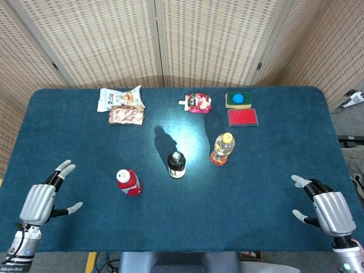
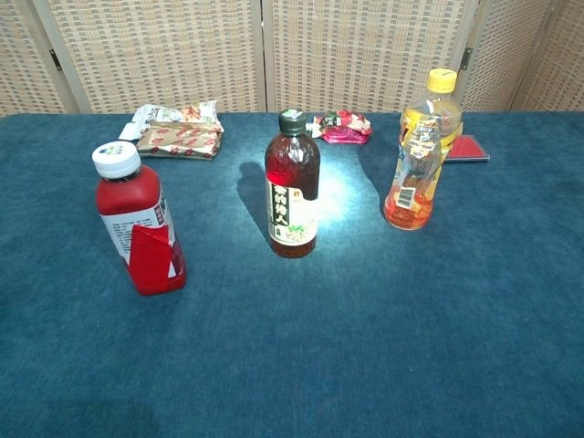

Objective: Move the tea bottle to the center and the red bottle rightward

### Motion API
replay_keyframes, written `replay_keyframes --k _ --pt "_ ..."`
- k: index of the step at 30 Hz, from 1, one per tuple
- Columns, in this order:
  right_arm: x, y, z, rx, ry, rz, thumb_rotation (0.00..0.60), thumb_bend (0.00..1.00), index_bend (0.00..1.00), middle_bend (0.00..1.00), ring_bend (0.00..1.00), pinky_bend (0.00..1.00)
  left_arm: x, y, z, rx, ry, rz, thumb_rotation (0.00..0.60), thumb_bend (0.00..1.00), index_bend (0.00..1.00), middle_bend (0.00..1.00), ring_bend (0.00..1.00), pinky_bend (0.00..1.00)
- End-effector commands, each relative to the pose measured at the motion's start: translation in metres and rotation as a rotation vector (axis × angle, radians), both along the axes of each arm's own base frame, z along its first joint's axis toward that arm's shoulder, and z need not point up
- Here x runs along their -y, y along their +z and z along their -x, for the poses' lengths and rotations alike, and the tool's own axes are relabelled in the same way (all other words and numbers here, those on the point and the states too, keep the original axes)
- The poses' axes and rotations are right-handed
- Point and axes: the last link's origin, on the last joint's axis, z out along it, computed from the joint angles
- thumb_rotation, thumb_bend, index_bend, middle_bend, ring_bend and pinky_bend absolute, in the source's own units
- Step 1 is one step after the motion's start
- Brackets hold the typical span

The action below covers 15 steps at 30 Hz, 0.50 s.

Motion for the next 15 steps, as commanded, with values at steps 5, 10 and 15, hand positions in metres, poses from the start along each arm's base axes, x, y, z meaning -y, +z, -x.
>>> replay_keyframes --k 5,10,15 --pt "0.005 0.003 0.004 -0.022 -0.033 0.010 0.600 0.04 0.24 0.38 0.30 0.52 0.028 0.015 0.011 -0.071 0.025 0.025 0.600 0.05 0.16 0.10 0.26 0.56" --pt "0.007 0.002 0.007 -0.036 -0.052 0.012 0.600 0.04 0.24 0.38 0.30 0.52 0.037 0.019 0.015 -0.083 0.026 0.037 0.600 0.05 0.17 0.11 0.26 0.56" --pt "0.009 0.003 0.010 -0.038 -0.065 0.006 0.600 0.04 0.24 0.39 0.30 0.52 0.036 0.022 0.019 -0.100 0.034 0.032 0.600 0.05 0.18 0.11 0.26 0.56"
